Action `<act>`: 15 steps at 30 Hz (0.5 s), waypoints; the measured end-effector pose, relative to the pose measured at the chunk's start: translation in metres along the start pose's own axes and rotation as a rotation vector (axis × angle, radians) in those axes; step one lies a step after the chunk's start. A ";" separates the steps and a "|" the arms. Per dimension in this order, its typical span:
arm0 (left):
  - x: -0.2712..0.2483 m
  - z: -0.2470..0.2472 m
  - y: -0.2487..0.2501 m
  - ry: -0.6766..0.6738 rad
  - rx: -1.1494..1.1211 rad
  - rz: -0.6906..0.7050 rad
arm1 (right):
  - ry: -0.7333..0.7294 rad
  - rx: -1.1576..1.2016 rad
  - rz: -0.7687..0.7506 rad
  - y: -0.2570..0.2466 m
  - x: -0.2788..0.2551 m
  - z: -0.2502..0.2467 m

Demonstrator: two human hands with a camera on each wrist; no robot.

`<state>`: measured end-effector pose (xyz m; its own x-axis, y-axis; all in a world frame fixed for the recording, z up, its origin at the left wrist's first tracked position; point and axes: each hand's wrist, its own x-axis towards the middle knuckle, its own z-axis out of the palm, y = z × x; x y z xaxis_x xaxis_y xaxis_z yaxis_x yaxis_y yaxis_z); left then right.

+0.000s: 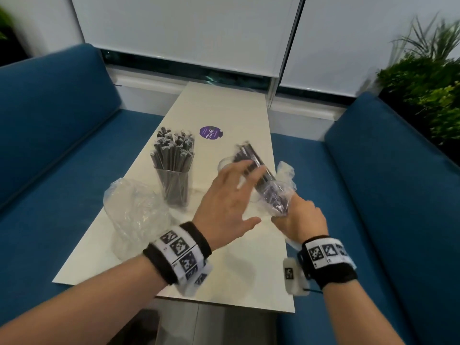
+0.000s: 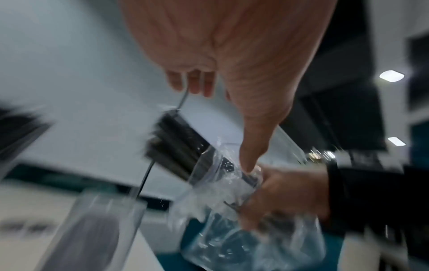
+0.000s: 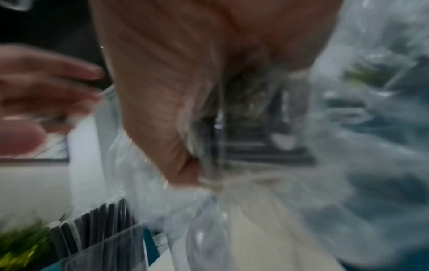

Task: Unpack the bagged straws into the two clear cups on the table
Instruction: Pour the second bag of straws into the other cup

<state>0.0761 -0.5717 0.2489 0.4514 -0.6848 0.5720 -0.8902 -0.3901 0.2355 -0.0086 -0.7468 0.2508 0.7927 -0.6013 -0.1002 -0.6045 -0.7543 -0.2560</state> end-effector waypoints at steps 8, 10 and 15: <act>0.105 0.012 -0.010 -0.344 0.296 0.079 | 0.121 -0.448 -0.337 -0.044 0.026 -0.092; 0.124 0.010 -0.020 -0.289 0.066 -0.065 | 0.169 -0.449 -0.411 -0.051 0.032 -0.113; 0.148 0.005 -0.041 -0.077 -0.323 -0.321 | 0.415 -0.276 -0.565 -0.058 0.055 -0.154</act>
<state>0.1795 -0.6597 0.3200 0.7000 -0.6089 0.3730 -0.6724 -0.3862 0.6314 0.0584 -0.7765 0.4082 0.9265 -0.1123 0.3591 -0.1557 -0.9833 0.0942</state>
